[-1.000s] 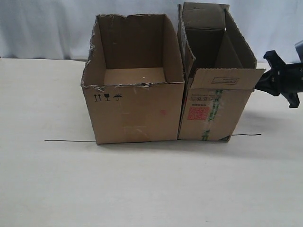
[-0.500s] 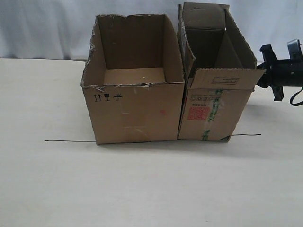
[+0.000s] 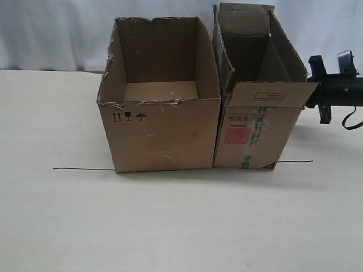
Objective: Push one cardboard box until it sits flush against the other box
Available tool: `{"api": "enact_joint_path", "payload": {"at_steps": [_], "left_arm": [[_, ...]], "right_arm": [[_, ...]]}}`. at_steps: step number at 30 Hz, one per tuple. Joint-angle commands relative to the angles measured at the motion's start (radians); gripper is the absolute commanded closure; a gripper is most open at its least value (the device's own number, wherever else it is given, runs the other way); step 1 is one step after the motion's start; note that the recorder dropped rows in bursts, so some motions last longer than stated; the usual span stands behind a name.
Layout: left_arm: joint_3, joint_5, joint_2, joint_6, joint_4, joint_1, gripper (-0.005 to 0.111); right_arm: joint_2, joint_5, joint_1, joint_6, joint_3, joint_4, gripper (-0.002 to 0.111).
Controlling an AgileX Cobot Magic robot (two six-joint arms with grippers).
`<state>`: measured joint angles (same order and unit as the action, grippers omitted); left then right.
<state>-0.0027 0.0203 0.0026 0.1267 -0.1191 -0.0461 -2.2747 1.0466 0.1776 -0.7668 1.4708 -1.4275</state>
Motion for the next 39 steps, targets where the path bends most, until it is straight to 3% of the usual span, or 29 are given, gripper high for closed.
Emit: {"api": "enact_joint_path", "payload": {"at_steps": [1, 10, 16, 20, 24, 33, 39], "left_arm": [[0.003, -0.005, -0.003, 0.002, -0.001, 0.001, 0.107], [0.003, -0.005, -0.003, 0.002, -0.001, 0.001, 0.107], [0.003, -0.005, -0.003, 0.002, -0.001, 0.001, 0.107], [0.003, -0.005, -0.003, 0.002, -0.001, 0.001, 0.107], [0.003, -0.005, -0.003, 0.002, -0.001, 0.001, 0.107], [0.003, -0.005, -0.003, 0.002, -0.001, 0.001, 0.107], [0.003, -0.005, -0.003, 0.002, -0.001, 0.001, 0.107]], "right_arm": [[0.001, 0.027, -0.034, -0.025, 0.006, -0.005, 0.103], [0.001, -0.015, -0.052, -0.027, 0.006, -0.011, 0.103], [0.074, 0.004, 0.036, -0.061, 0.006, 0.001, 0.103], [0.206, -0.005, 0.097, -0.042, -0.009, 0.156, 0.103], [0.299, -0.028, 0.108, 0.032, -0.092, 0.29, 0.103], [0.367, -0.025, 0.099, -0.043, -0.312, 0.28, 0.103], [0.458, -0.025, 0.099, -0.061, -0.362, 0.291, 0.103]]}}
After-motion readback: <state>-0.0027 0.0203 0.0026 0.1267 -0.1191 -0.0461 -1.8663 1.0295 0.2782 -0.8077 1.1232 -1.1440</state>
